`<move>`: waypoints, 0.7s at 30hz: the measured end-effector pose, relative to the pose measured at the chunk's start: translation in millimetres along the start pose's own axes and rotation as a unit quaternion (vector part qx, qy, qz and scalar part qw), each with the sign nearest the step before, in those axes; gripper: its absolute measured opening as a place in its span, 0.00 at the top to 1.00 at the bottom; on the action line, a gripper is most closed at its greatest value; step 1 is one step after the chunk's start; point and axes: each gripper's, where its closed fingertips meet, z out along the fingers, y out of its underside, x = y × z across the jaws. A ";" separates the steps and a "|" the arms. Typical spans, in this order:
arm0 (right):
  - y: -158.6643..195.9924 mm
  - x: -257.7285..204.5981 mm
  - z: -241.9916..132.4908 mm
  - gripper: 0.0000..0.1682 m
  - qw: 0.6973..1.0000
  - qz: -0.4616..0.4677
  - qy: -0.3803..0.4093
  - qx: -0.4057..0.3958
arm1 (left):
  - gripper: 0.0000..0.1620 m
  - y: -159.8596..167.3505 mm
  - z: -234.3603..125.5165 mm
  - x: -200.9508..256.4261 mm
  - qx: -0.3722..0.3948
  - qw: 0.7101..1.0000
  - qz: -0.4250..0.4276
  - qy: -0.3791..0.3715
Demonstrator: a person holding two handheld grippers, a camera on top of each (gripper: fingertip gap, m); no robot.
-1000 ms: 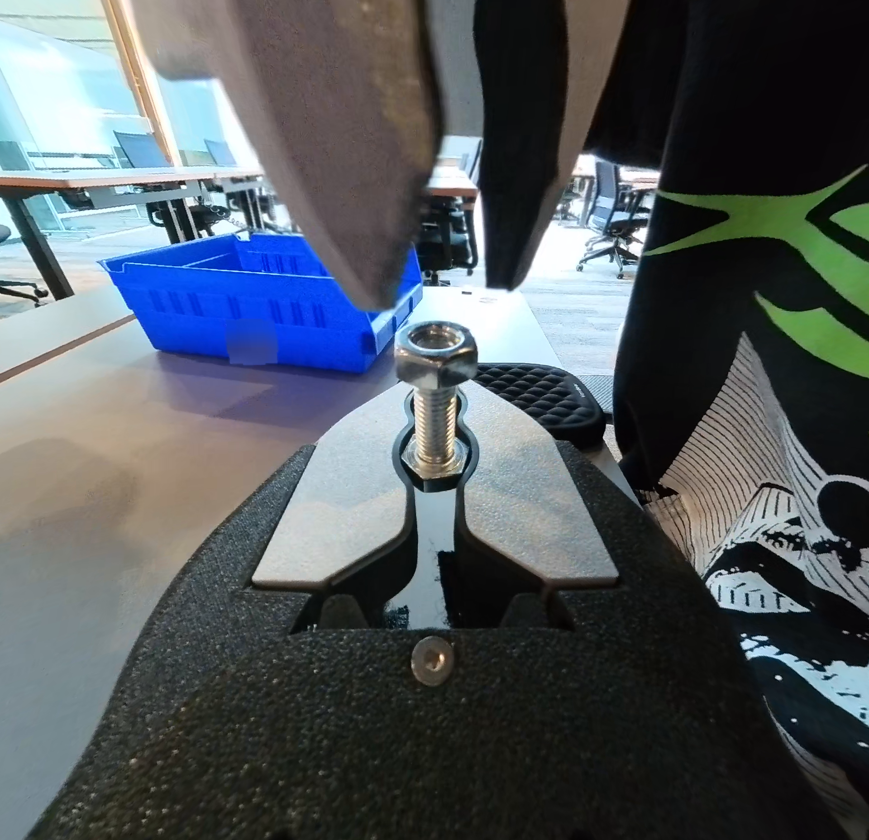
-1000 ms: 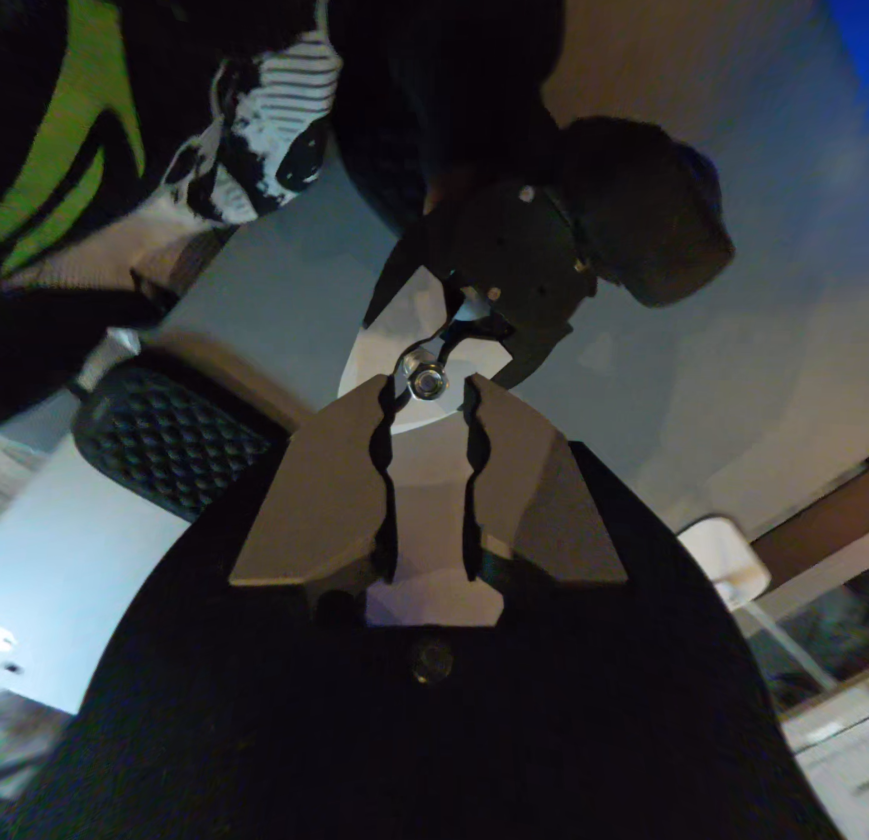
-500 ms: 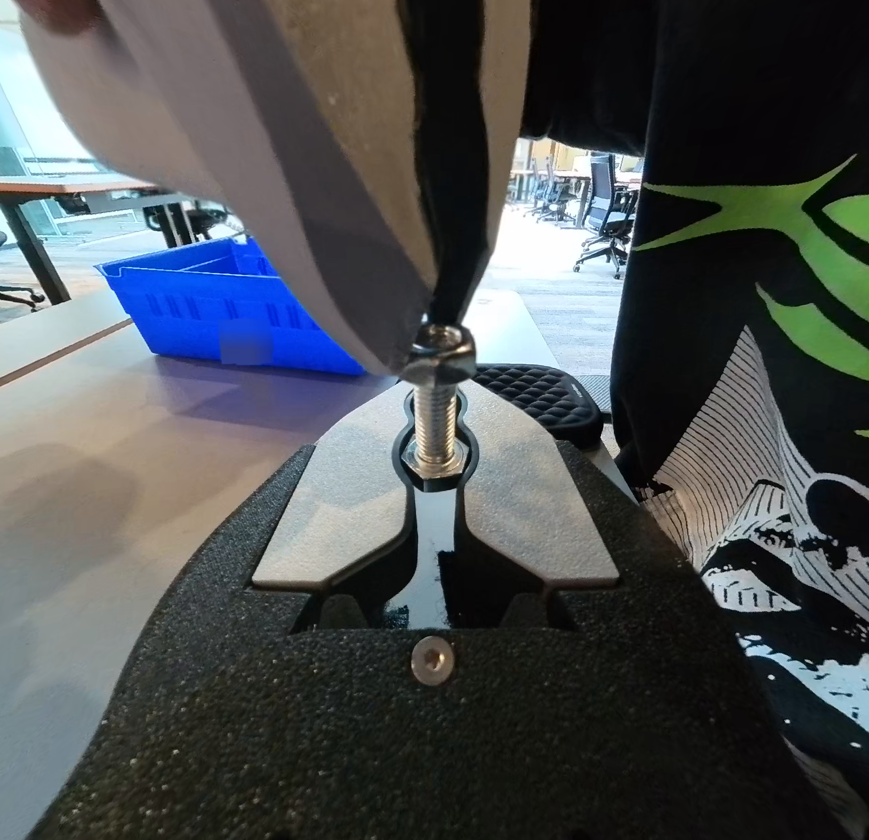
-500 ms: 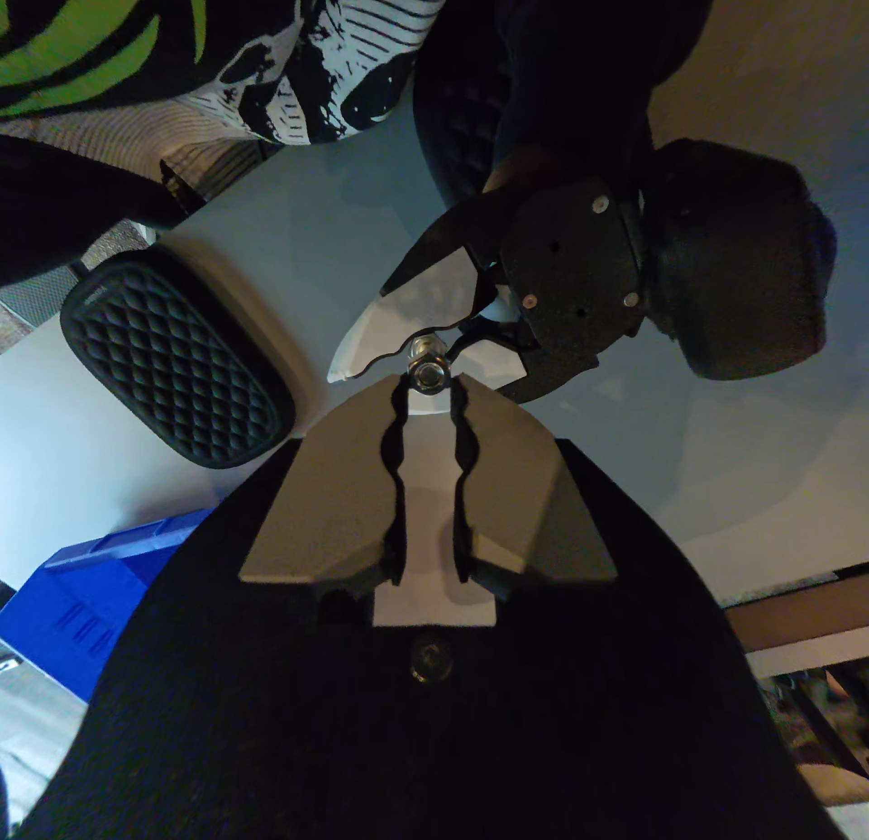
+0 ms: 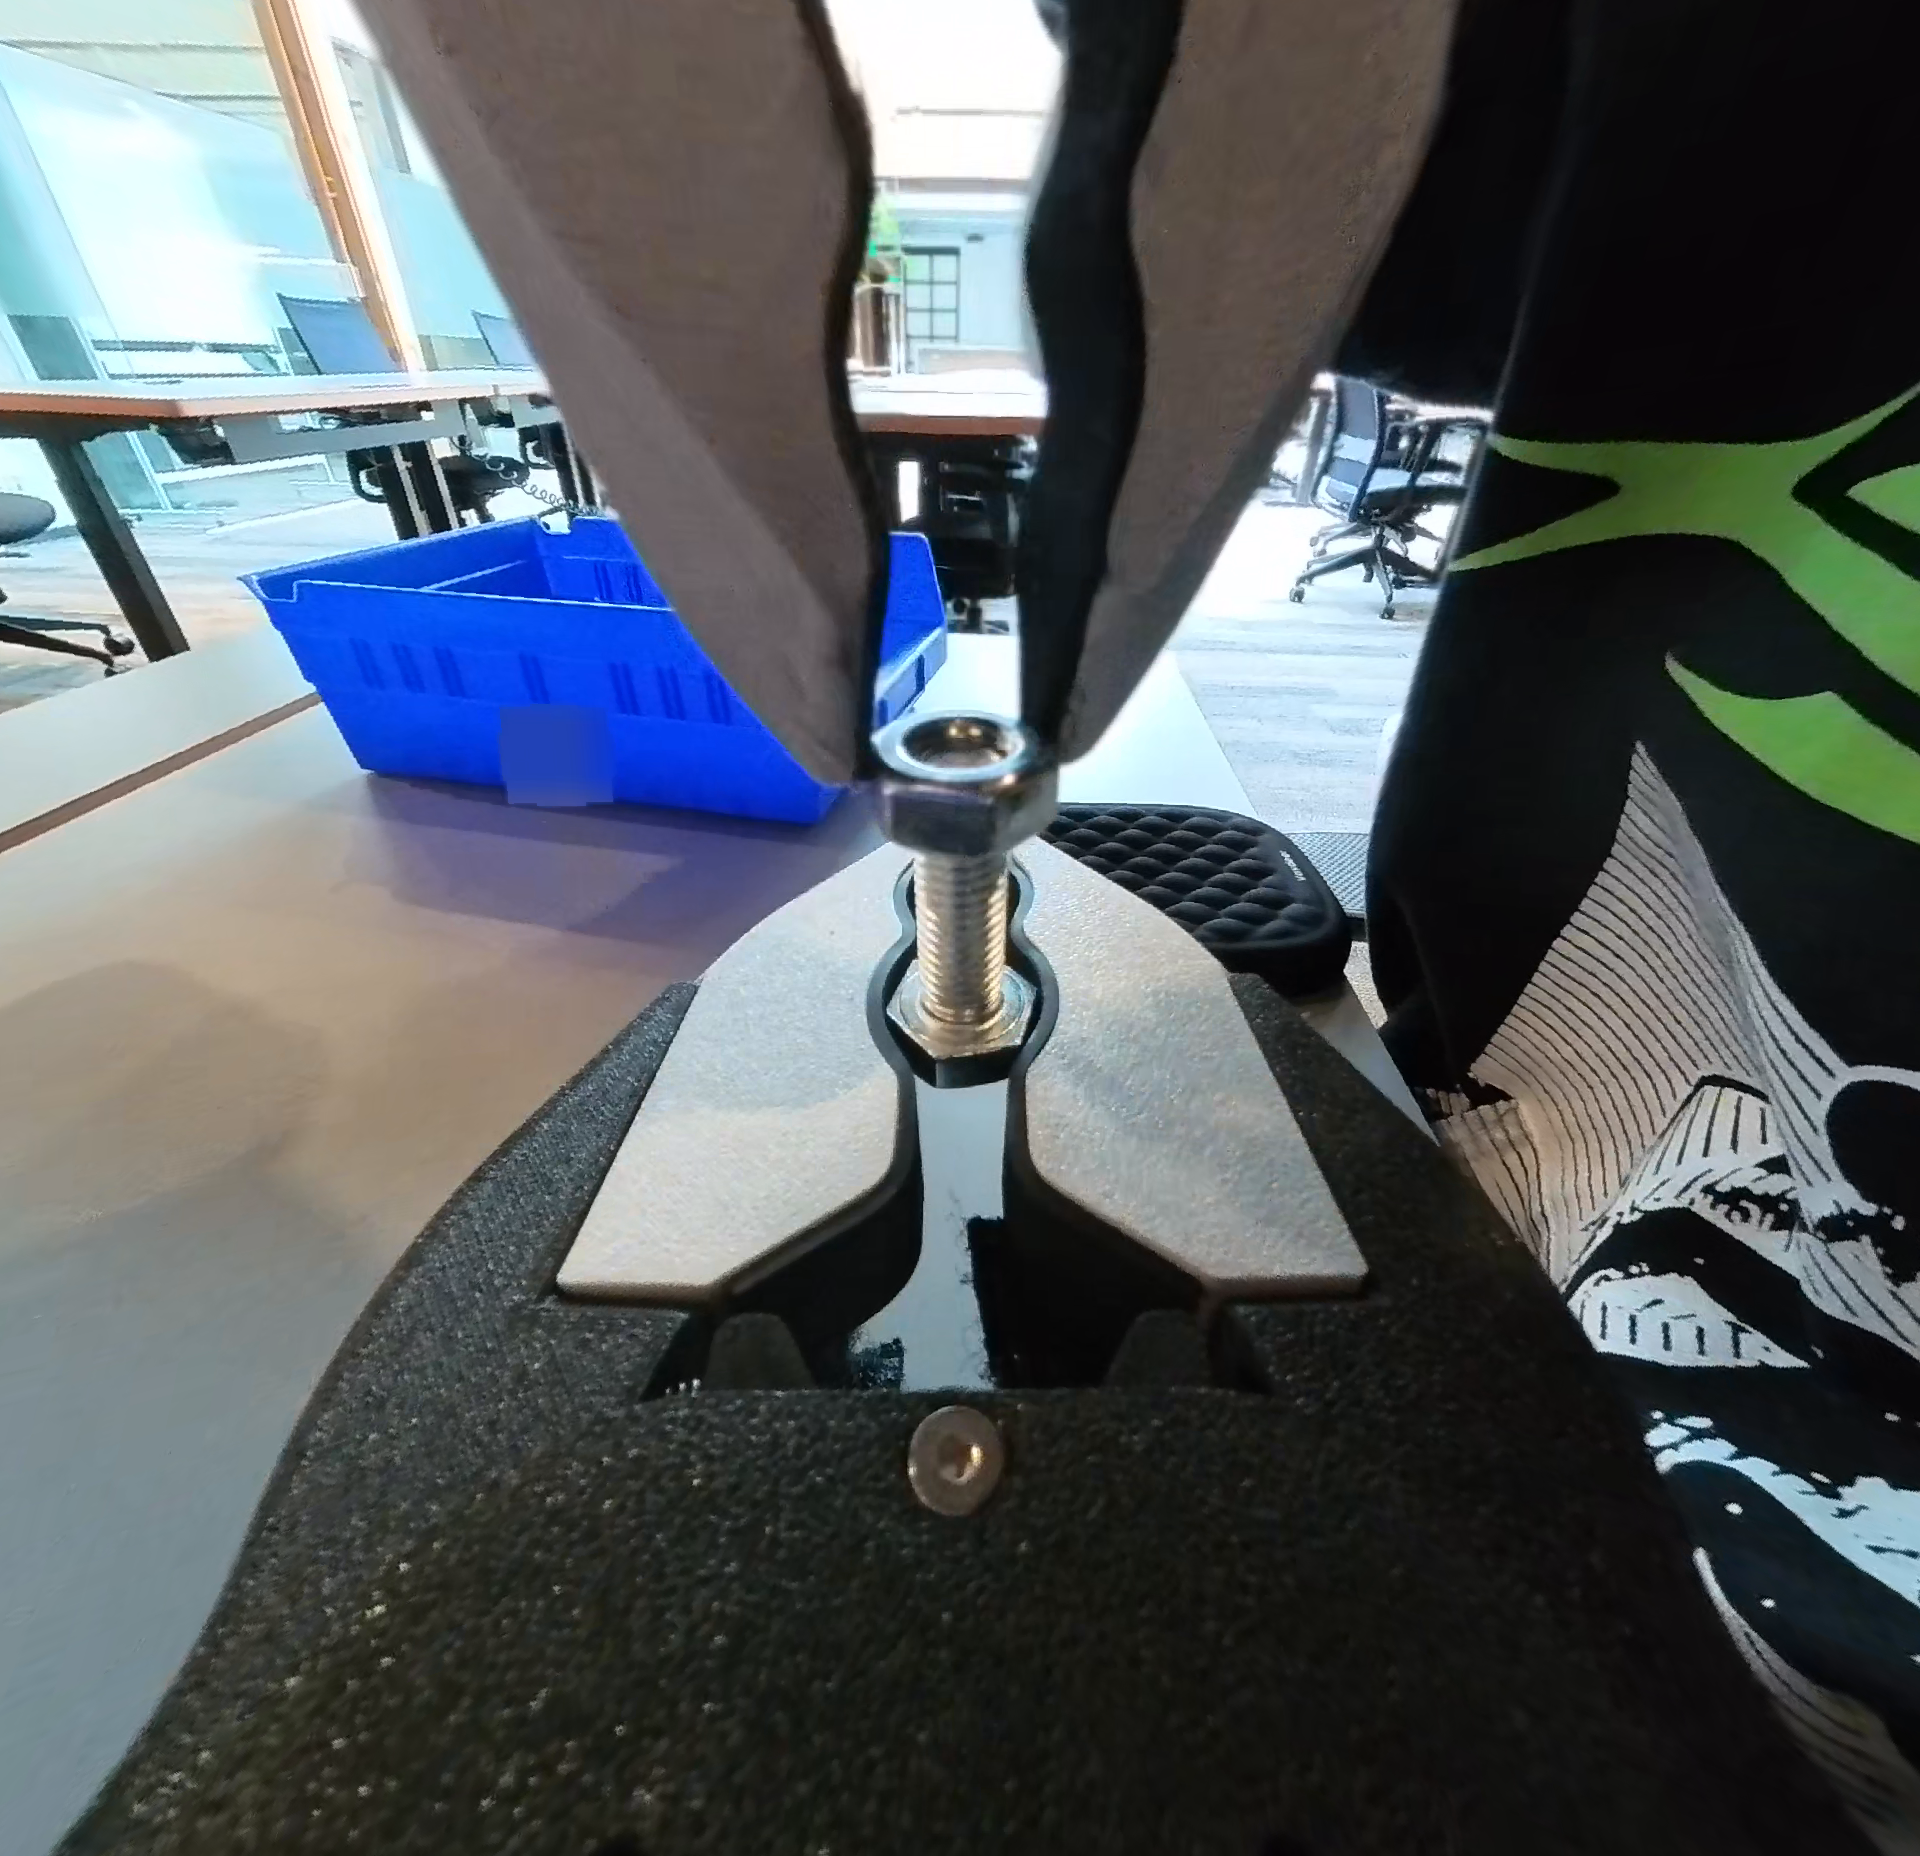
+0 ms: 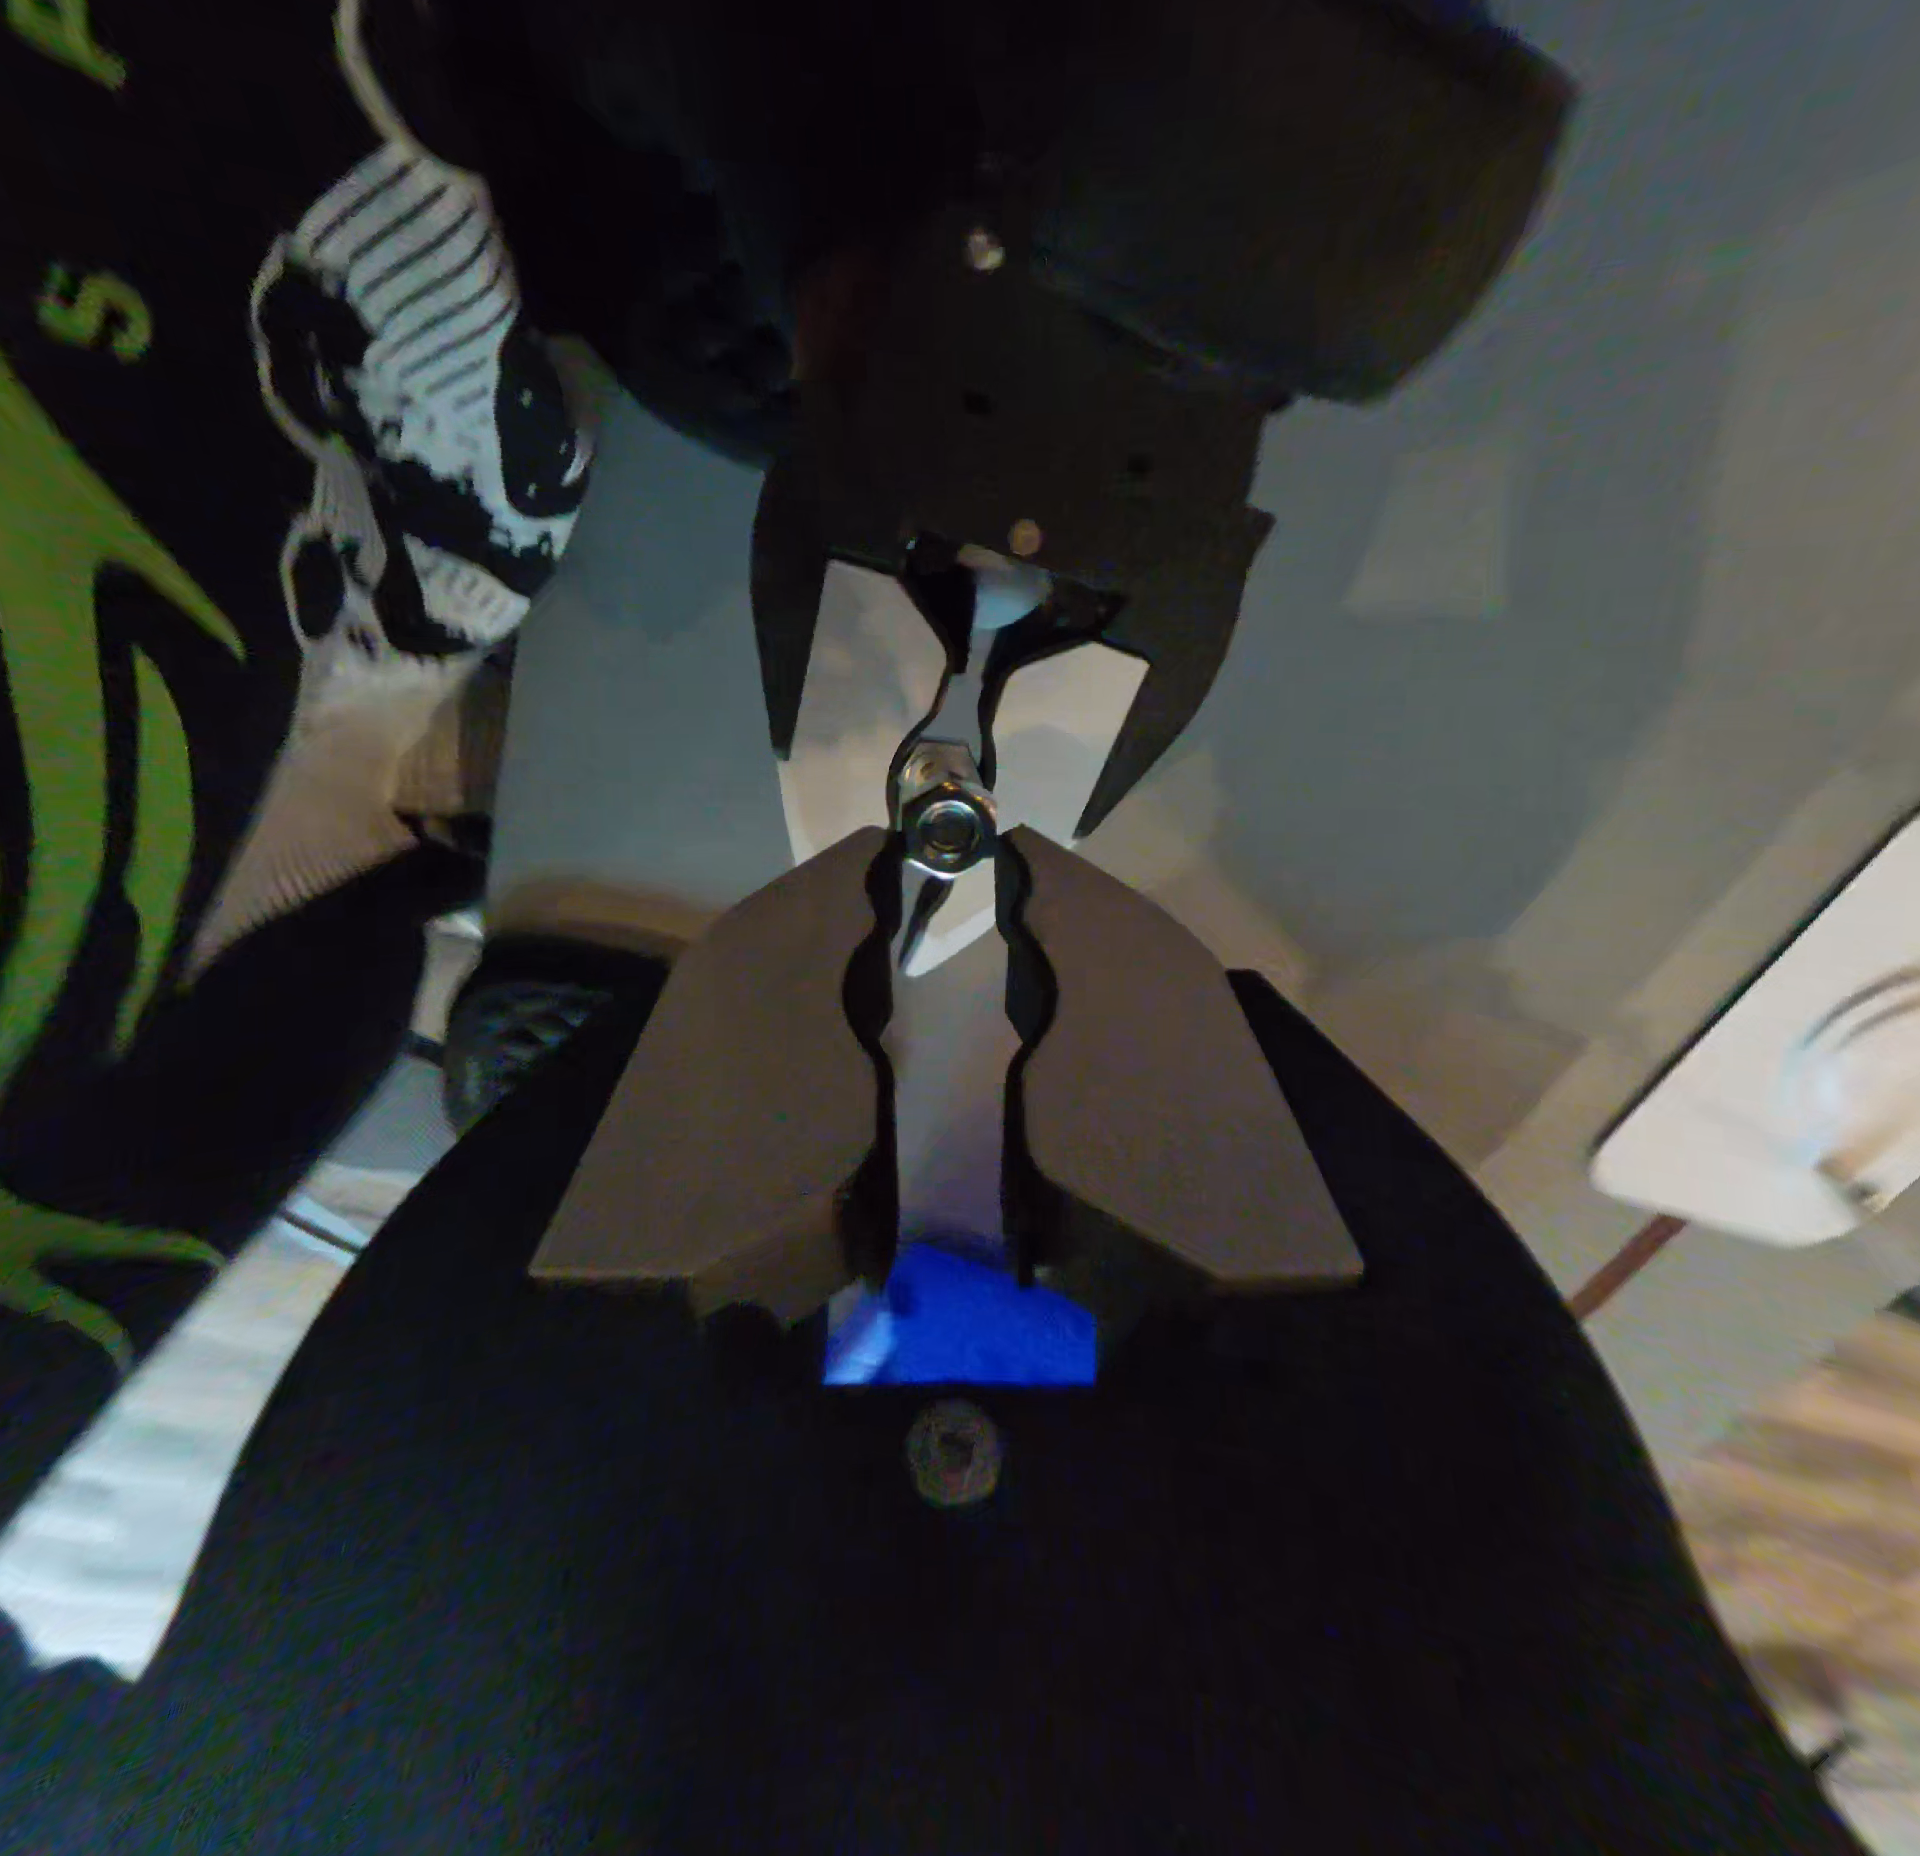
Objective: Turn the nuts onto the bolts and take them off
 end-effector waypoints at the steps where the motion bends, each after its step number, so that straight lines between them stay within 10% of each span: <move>1: 0.0 0.0 0.2 0.90 0.999 0.039 0.005 0.003 | 0.93 0.2 -0.1 -0.3 0.000 1.000 -0.001 -0.001; 11: -3.6 -1.3 -2.3 0.82 0.994 0.105 0.016 0.034 | 0.93 -0.3 0.3 0.8 0.001 1.000 0.001 0.004; 21: -8.5 -9.3 -12.3 0.83 0.954 -0.288 -0.045 0.070 | 0.93 -1.6 -0.4 1.7 0.005 1.000 0.001 0.009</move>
